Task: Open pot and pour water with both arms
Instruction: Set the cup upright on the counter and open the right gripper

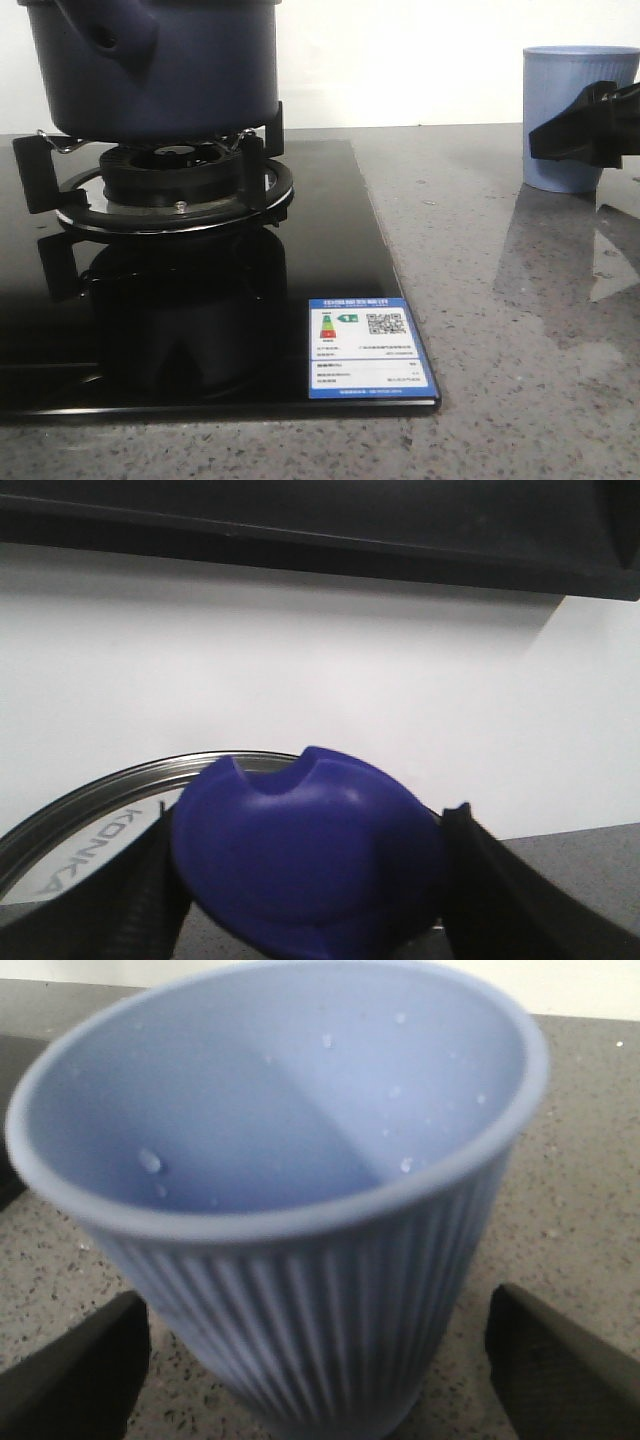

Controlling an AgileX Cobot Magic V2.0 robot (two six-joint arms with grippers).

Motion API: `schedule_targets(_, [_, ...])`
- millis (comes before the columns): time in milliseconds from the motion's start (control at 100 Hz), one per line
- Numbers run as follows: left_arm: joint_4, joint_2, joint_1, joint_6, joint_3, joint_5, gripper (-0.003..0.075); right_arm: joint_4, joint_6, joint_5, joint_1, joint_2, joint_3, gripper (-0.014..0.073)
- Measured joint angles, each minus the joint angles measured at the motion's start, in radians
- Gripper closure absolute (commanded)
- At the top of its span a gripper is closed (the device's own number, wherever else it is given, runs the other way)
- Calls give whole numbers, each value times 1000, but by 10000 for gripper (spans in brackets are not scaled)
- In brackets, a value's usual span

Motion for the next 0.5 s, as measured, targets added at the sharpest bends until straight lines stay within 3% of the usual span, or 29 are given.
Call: schedule_targets(500, [0, 0, 0, 0, 0, 0, 323, -11, 25, 79, 0, -179, 120, -2])
